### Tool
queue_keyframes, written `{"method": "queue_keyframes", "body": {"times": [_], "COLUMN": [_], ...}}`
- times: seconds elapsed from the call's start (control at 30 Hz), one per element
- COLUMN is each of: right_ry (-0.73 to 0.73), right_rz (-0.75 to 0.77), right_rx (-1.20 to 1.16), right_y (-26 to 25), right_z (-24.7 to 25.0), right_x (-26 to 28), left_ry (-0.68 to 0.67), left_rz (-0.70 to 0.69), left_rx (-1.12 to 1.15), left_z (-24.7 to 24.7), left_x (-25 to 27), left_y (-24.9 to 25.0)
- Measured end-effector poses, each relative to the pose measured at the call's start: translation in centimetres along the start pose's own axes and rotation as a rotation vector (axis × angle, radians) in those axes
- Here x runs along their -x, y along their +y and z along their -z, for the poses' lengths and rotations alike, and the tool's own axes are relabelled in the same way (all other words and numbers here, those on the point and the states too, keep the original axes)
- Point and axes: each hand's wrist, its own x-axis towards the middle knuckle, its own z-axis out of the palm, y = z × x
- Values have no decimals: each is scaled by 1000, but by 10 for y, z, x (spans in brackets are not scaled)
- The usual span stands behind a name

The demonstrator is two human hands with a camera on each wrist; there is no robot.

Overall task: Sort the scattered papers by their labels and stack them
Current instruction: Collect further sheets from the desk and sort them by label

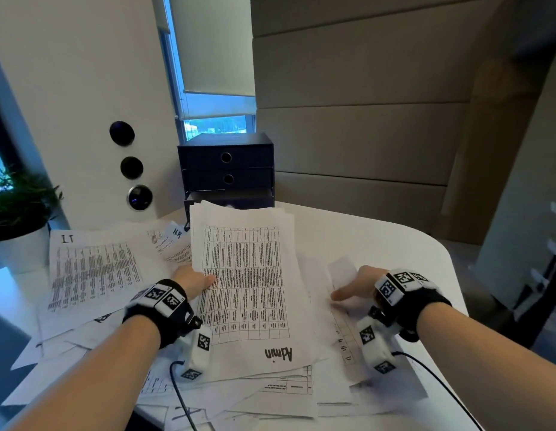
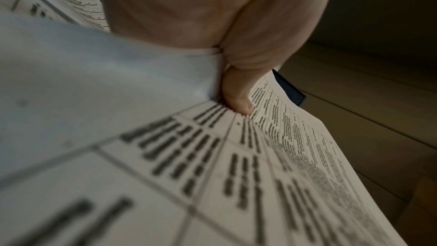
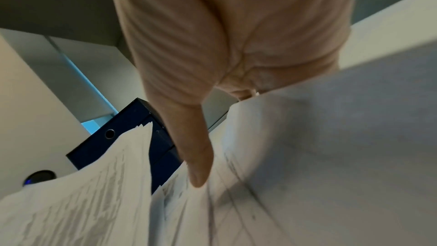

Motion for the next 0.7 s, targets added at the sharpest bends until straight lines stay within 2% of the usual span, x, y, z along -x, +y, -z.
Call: {"method": "queue_keyframes", "body": {"times": [0.17, 0.53, 0.7], "right_ry": [-48, -100, 77], "right_rz": [42, 143, 83], "right_rx": [-16, -103, -59], "right_y": [-4, -18, -17], "right_z": [-2, -16, -9], "right_x": [0, -9, -6], "left_ry": [-30, -74, -25], "left_rz": [1, 7, 60], "left_rx": [40, -49, -56], "left_z": [-2, 2, 4], "left_x": [-6, -13, -18], "left_y": [-2, -8, -13]}}
